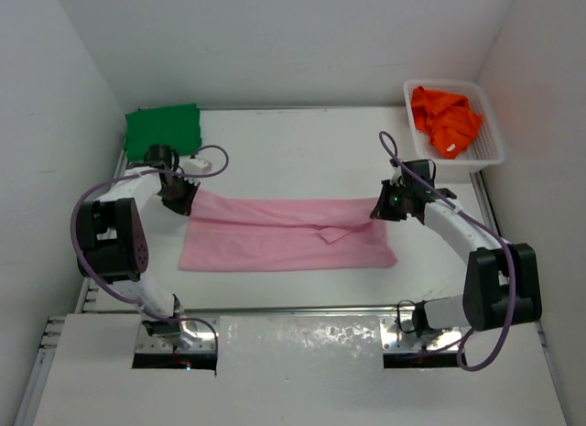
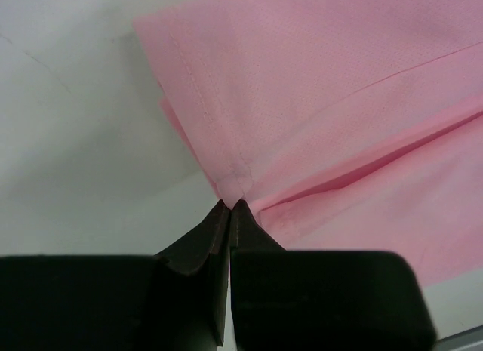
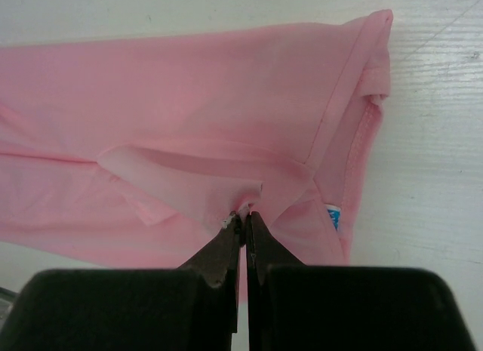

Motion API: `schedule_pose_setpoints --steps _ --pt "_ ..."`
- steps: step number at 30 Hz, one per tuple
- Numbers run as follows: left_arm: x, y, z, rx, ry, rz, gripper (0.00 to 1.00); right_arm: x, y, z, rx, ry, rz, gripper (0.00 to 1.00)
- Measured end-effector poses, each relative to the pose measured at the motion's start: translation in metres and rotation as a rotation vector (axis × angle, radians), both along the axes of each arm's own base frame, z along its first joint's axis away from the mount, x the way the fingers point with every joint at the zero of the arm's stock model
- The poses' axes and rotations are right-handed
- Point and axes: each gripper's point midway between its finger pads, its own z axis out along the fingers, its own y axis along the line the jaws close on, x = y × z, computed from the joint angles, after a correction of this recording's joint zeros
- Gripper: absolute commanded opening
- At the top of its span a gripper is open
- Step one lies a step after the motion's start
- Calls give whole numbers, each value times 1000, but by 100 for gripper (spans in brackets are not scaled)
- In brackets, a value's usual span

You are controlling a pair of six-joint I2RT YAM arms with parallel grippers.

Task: Fold and stack the t-shirts
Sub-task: Fold the other side of the tshirt into a rectangle

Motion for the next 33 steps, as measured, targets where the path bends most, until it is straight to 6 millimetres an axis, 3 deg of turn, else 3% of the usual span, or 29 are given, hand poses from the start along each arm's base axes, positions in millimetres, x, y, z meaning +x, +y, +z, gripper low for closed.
schedule_pose_setpoints --steps 7,10,11,14,19,21,26,29,33 --pt "7 0 16 -3 -15 -7 1 8 1 12 3 -21 2 0" --pt "-4 1 14 9 23 -20 18 6 2 10 6 -15 3 0" --pt "-9 2 12 16 42 -24 29 5 2 9 6 -13 3 0" --pt "-30 7 9 49 124 -44 41 2 2 6 8 -2 5 0" --pt "-52 21 17 123 222 -75 45 2 3 6 16 -2 11 0" --pt "-36 22 35 130 180 -74 50 2 4 6 19 0 13 0" --pt "15 9 66 143 -11 -87 50 1 5 4 21 6 15 0" --pt "19 -9 56 133 8 -108 50 1 5 3 20 10 16 0" --pt "13 -15 19 125 130 -73 49 1 4 3 17 9 19 0"
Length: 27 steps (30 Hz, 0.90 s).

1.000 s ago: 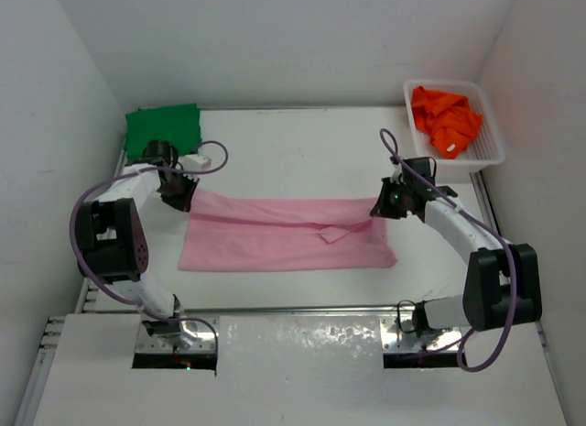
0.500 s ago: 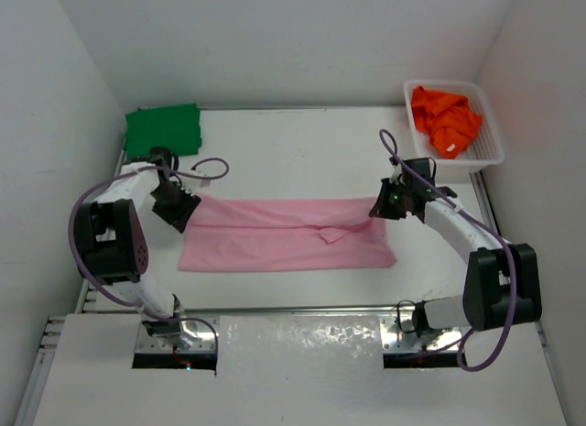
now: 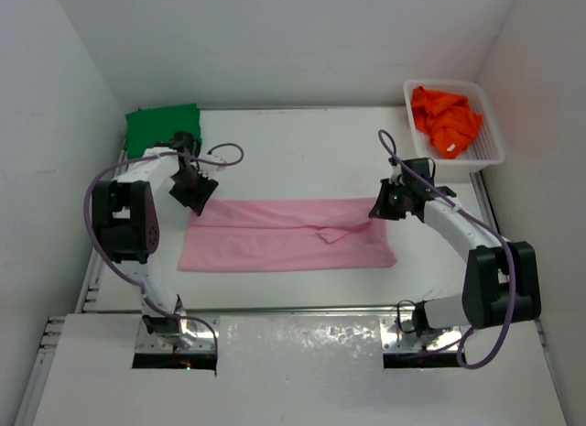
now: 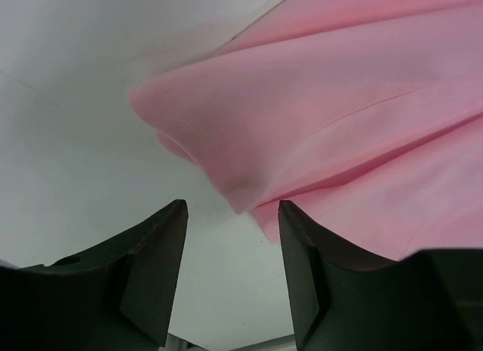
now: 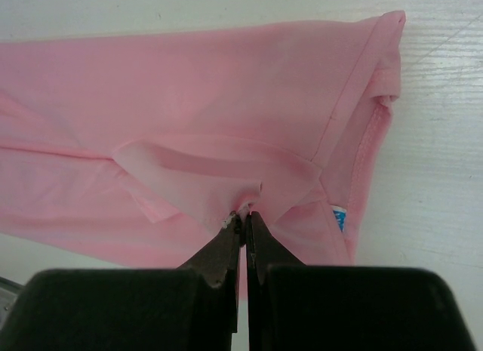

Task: Fold and stack the t-shirts
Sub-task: Fold the other side of the tshirt into a rectangle

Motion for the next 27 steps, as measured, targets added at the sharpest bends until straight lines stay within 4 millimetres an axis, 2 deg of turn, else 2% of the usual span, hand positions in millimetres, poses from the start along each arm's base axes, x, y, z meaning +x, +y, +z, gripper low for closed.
schedule_pose_setpoints --steps 3,5,10,15,17,18,19,20,27 --pt "-7 8 -16 33 57 57 51 0 -1 0 -4 -2 1 0" --pt "-7 12 -17 49 60 87 52 0 -1 0 -6 -3 3 0" --pt "-5 8 -18 9 57 129 36 0 -1 0 -10 -4 5 0" --pt "-9 -1 -33 -54 114 145 33 0 -2 -1 -12 -5 7 0" --pt "-13 0 -39 -63 140 156 25 0 -2 -1 -14 -5 8 0" --pt "-13 1 -41 -69 147 165 12 0 -2 -1 -16 -5 8 0" --pt "-13 1 -41 -75 148 172 4 0 -2 -1 -18 -5 8 0" --pt "-13 2 -40 -81 148 178 0 0 -3 -1 -19 -4 8 0" --pt "-4 2 -32 -104 100 172 0 -1 -3 -2 -23 -2 8 0"
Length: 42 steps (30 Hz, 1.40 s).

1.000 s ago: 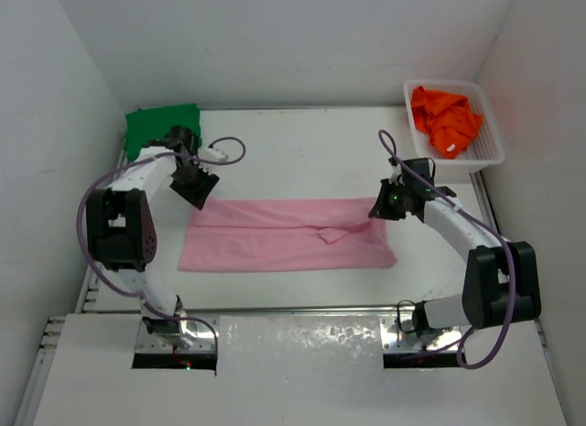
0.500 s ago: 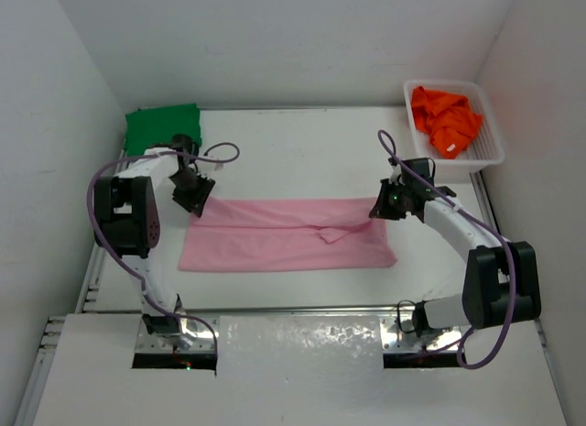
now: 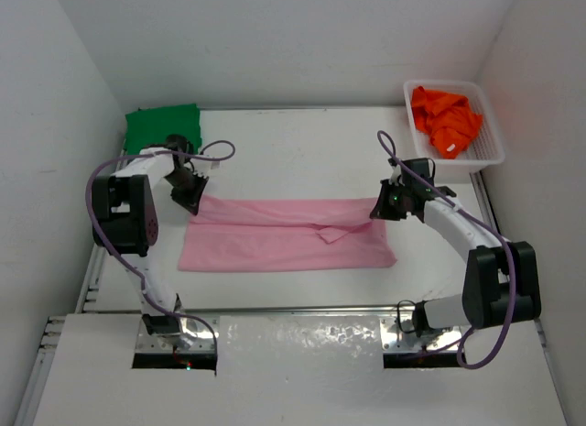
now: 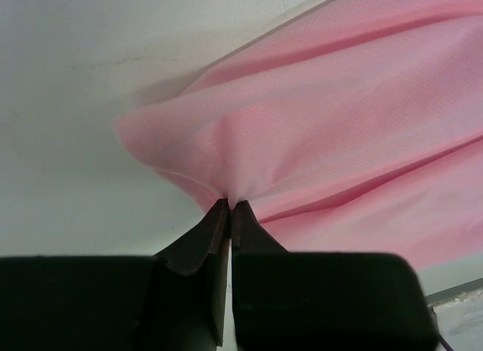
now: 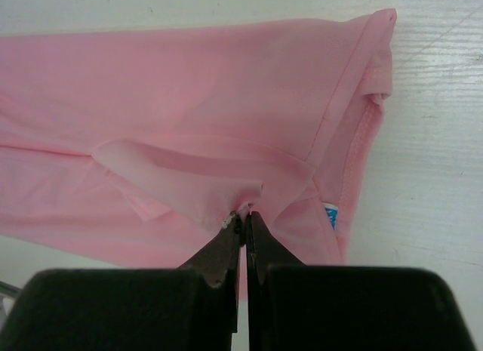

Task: Fold and stack the t-shirts
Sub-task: Fold the other side of the tshirt into a rectangle

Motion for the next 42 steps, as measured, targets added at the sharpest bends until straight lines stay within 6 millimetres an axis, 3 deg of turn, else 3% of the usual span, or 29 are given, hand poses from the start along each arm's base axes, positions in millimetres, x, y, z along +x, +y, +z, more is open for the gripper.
schedule_pose_setpoints --steps 8,11,12,15,17,19,22,27,30,32,35,37,42 --pt "-6 1 44 18 -177 -100 0 -7 -2 -1 -14 21 13 0" --pt "-25 2 41 29 -177 -141 3 -9 -2 1 -14 21 13 0" --pt "-34 4 35 37 -152 -151 6 -9 -2 2 -13 18 13 0" --pt "-55 8 8 53 -46 -161 40 -8 -1 4 -6 11 16 0" --pt "-60 10 1 57 -12 -165 49 -8 0 4 0 10 20 0" --pt "-60 11 -2 60 4 -167 50 -8 1 5 6 7 22 0" --pt "-43 11 14 64 -33 -156 54 -5 4 5 19 2 23 0" --pt "41 2 89 57 -313 -129 55 15 10 2 42 29 14 0" --pt "79 -32 130 47 -479 -194 55 45 13 5 47 25 -4 0" --pt "85 -81 142 26 -533 -306 55 69 16 4 53 17 -16 0" --pt "77 -156 140 -42 -534 -471 55 98 20 -6 64 28 -38 0" --pt "68 -194 130 -85 -516 -553 55 109 22 -20 70 57 -54 0" --pt "53 -237 113 -113 -514 -661 55 125 25 -52 94 141 -102 0"
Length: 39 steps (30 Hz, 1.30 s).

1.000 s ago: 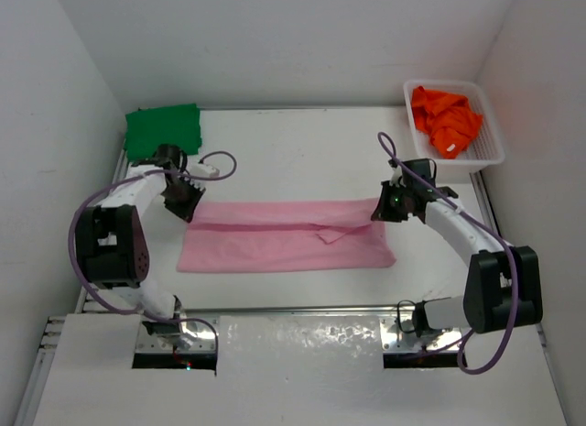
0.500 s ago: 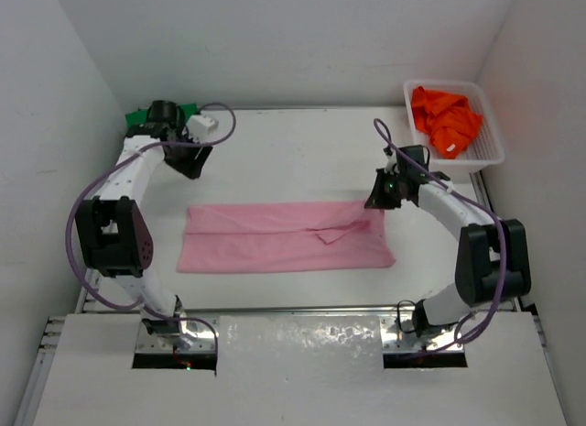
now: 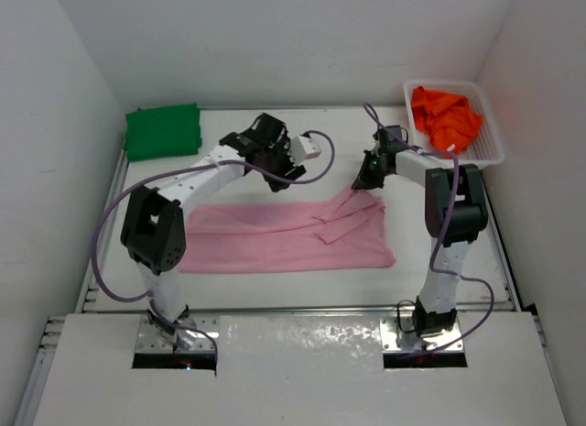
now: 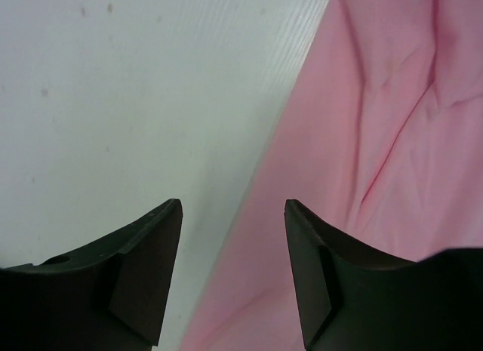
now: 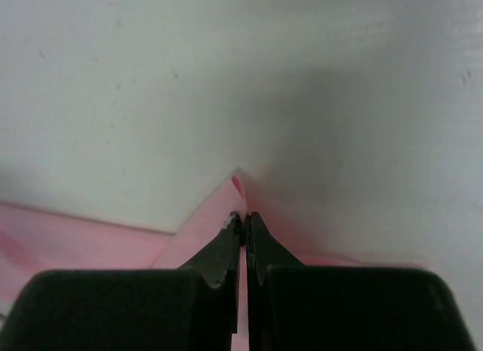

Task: Fold and stack the t-shirts
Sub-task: Fold the other side of the tshirt into a rectangle

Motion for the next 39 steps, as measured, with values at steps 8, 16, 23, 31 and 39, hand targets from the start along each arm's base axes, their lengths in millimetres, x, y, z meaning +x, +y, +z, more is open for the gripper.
schedule_pose_setpoints --steps 8,16,23,31,39 --pt "-24 -109 -49 -59 -44 -228 53 13 6 -7 44 12 -33 0" --pt "-45 -139 -120 -46 63 -310 50 16 8 -6 55 -5 -34 0" --pt "-34 -140 -122 -41 34 -273 25 16 10 -5 66 -7 -27 0" --pt "-29 -145 -114 -62 25 -258 34 16 10 -5 66 -7 -26 0" --pt "-33 -150 -108 -85 49 -274 27 15 10 -6 62 -7 -20 0"
